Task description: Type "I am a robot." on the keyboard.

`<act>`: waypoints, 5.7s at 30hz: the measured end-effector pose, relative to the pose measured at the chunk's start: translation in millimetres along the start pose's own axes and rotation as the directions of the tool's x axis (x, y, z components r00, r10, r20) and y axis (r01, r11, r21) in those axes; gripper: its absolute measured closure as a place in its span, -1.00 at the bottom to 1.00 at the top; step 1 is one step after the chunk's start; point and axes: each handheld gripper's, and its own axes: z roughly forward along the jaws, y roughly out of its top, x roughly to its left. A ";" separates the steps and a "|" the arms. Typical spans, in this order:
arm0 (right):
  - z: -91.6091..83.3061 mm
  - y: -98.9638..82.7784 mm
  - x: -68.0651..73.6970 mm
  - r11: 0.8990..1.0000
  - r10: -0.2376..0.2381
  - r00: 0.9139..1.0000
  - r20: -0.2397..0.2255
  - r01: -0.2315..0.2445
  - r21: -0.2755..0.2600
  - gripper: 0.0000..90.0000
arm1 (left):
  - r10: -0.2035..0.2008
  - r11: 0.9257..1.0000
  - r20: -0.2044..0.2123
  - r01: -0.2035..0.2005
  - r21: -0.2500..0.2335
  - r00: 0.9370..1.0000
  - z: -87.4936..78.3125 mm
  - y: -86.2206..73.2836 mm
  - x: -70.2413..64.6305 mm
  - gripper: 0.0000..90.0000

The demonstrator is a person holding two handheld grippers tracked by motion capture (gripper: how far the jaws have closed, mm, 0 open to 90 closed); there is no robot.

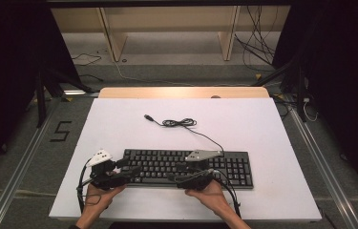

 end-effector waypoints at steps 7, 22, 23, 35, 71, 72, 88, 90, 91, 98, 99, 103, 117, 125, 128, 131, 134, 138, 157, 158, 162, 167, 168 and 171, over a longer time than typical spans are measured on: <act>-5.1 -0.3 0.6 1.000 -0.015 1.000 0.008 0.015 -0.008 -0.07 | 0.011 0.998 -0.007 -0.011 0.059 1.000 15.3 10.0 2.3 0.20; -12.8 -3.2 3.8 0.999 -0.039 0.999 0.013 0.040 -0.017 -0.19 | 0.069 0.987 0.025 -0.072 0.145 0.997 40.2 17.9 -2.1 0.96; -13.5 -3.3 4.2 0.999 -0.043 0.999 0.011 0.043 -0.017 -0.20 | 0.070 0.987 0.025 -0.073 0.145 0.997 41.6 18.2 -2.8 0.97; -20.2 -6.6 4.9 0.999 -0.044 0.999 0.015 0.045 -0.026 -0.21 | 0.082 0.976 0.017 -0.084 0.201 0.996 59.0 21.6 -6.1 0.98; -19.3 -7.6 1.0 0.999 -0.032 0.999 0.030 0.033 -0.024 -0.21 | 0.063 0.985 0.004 -0.063 0.162 0.998 57.5 24.4 -5.7 0.85; -19.4 -7.5 1.0 0.999 -0.032 0.999 0.030 0.032 -0.025 -0.21 | 0.060 0.986 0.012 -0.061 0.158 0.998 55.0 25.3 -5.2 0.81; -13.1 -5.2 -5.3 1.000 -0.015 0.998 0.053 0.016 -0.016 -0.15 | 0.028 0.995 0.080 -0.035 0.090 0.996 29.9 18.3 -6.1 -0.01; -12.1 -4.7 -5.8 1.000 -0.014 0.998 0.056 0.015 -0.014 -0.13 | 0.023 0.996 0.084 -0.030 0.080 0.996 27.8 16.4 -6.3 -0.05; -11.5 -4.3 -6.2 1.000 -0.010 0.998 0.057 0.011 -0.011 -0.12 | 0.021 0.997 0.085 -0.028 0.075 0.996 26.9 15.5 -6.3 -0.06; -8.0 -1.1 -9.4 1.000 -0.001 0.998 0.065 0.001 -0.004 -0.02 | 0.025 0.998 0.097 -0.030 0.050 0.995 20.4 12.1 -6.4 -0.15; -7.2 -0.8 -10.0 1.000 0.001 0.998 0.066 -0.001 -0.003 0.00 | 0.028 0.999 0.096 -0.032 0.043 0.995 19.5 11.7 -6.4 -0.17; -3.4 0.4 -12.1 1.000 0.008 0.998 0.068 -0.009 0.012 0.12 | 0.037 0.999 0.094 -0.040 0.028 0.995 16.7 10.3 -7.3 -0.23; 7.5 5.4 -19.7 0.999 0.002 0.996 0.084 -0.006 0.051 0.65 | 0.048 0.999 0.101 -0.048 -0.008 0.994 5.5 4.4 -10.7 -0.34; 15.4 9.6 -23.0 0.998 -0.003 0.994 0.105 -0.005 0.070 0.92 | 0.058 0.998 0.098 -0.056 -0.024 0.994 1.0 1.5 -12.1 -0.37; 17.8 10.3 -24.4 0.997 -0.003 0.993 0.120 -0.006 0.075 0.98 | 0.060 0.998 0.099 -0.057 -0.026 0.993 -0.9 0.4 -12.2 -0.37; 18.9 11.4 -25.5 0.997 -0.002 0.991 0.137 -0.010 0.083 1.00 | 0.058 0.998 0.100 -0.055 -0.030 0.993 -2.0 -1.0 -12.7 -0.37; 20.4 12.0 -27.4 0.996 -0.004 0.988 0.152 -0.009 0.087 1.00 | 0.062 0.998 0.104 -0.060 -0.029 0.993 -2.8 -2.0 -13.1 -0.38; 22.6 12.4 -29.7 0.996 0.001 0.986 0.164 -0.017 0.092 1.00 | 0.067 0.997 0.104 -0.064 -0.033 0.992 -3.4 -3.2 -13.9 -0.38; 30.1 13.2 -34.2 0.993 0.001 0.982 0.191 -0.023 0.113 1.00 | 0.070 0.997 0.096 -0.066 -0.042 0.993 -6.6 -6.6 -12.9 -0.40; 30.1 13.2 -34.2 0.993 0.002 0.982 0.191 -0.024 0.112 1.00 | 0.070 0.997 0.096 -0.066 -0.042 0.993 -6.7 -6.7 -12.9 -0.40; 30.3 13.1 -34.4 0.993 0.003 0.981 0.192 -0.025 0.113 1.00 | 0.072 0.997 0.094 -0.068 -0.041 0.993 -6.8 -6.9 -13.2 -0.40; 31.9 11.4 -35.6 0.992 0.004 0.981 0.195 -0.029 0.125 1.00 | 0.072 0.997 0.095 -0.068 -0.040 0.993 -6.6 -7.0 -13.1 -0.40; 31.9 11.4 -35.9 0.992 0.004 0.981 0.195 -0.029 0.125 1.00 | 0.072 0.997 0.095 -0.068 -0.040 0.993 -6.7 -7.0 -13.1 -0.40; 32.4 11.2 -34.8 0.992 -0.007 0.979 0.202 -0.019 0.127 1.00 | 0.072 0.997 0.093 -0.069 -0.041 0.993 -7.0 -7.0 -13.3 -0.40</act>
